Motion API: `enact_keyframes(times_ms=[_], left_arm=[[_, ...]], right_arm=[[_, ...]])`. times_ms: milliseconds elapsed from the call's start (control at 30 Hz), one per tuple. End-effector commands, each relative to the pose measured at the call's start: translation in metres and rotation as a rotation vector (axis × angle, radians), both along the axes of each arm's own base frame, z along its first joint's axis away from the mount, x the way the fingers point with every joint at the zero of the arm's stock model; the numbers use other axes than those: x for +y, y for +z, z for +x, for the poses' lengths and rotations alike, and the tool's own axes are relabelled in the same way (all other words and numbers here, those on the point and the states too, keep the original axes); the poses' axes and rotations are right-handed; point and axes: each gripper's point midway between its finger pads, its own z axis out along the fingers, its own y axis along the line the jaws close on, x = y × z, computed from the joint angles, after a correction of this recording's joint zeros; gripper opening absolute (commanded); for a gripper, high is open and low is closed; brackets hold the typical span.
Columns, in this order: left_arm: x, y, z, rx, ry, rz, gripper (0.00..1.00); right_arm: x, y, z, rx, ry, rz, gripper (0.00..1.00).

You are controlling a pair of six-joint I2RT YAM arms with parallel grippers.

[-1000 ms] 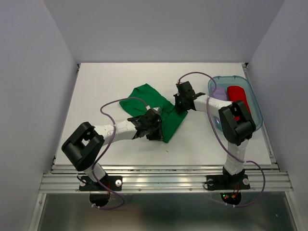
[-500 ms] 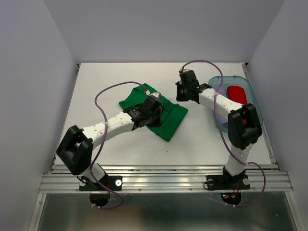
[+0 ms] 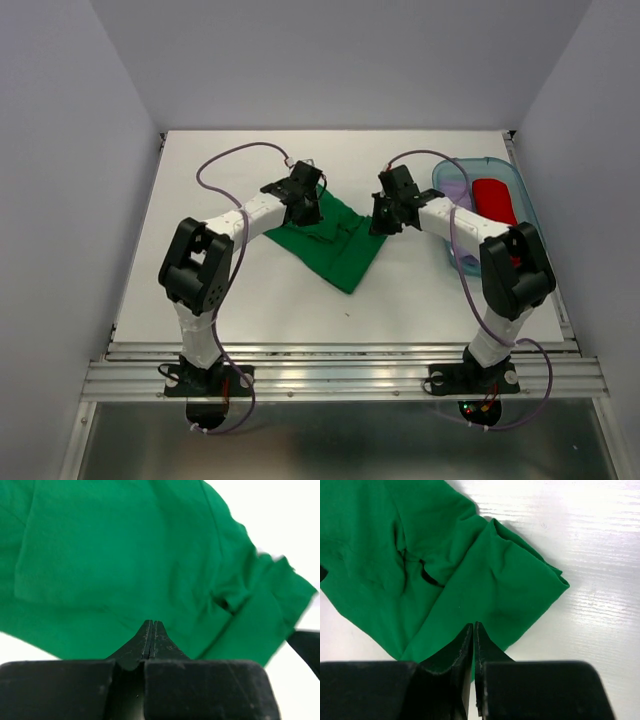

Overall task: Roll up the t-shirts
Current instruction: Roll the T-shirt to the center of the board.

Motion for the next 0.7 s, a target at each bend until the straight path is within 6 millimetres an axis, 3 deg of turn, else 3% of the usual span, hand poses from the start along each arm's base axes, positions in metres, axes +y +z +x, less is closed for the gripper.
enact_keyframes(times_ms=[0, 100, 267, 400, 533, 667], left_arm=[[0.005, 0.002, 0.029, -0.047, 0.004, 0.018, 0.00], [0.011, -0.011, 0.042, -0.042, 0.020, 0.031, 0.00], [0.028, -0.044, 0.043, 0.025, 0.040, 0.058, 0.00], [0.045, -0.066, 0.026, 0.079, 0.064, 0.060, 0.00], [0.052, -0.070, 0.014, 0.093, 0.082, 0.036, 0.00], [0.053, -0.079, -0.018, 0.145, 0.082, -0.016, 0.00]], right_arm=[[0.002, 0.009, 0.013, -0.035, -0.021, 0.012, 0.09], [0.005, 0.002, 0.024, -0.034, -0.013, -0.006, 0.09], [0.000, -0.019, 0.036, -0.022, -0.020, -0.075, 0.08], [-0.009, -0.040, 0.036, 0.013, -0.007, -0.147, 0.05], [-0.015, -0.049, 0.026, 0.036, 0.013, -0.174, 0.05], [-0.019, -0.047, 0.014, 0.046, 0.023, -0.173, 0.04]])
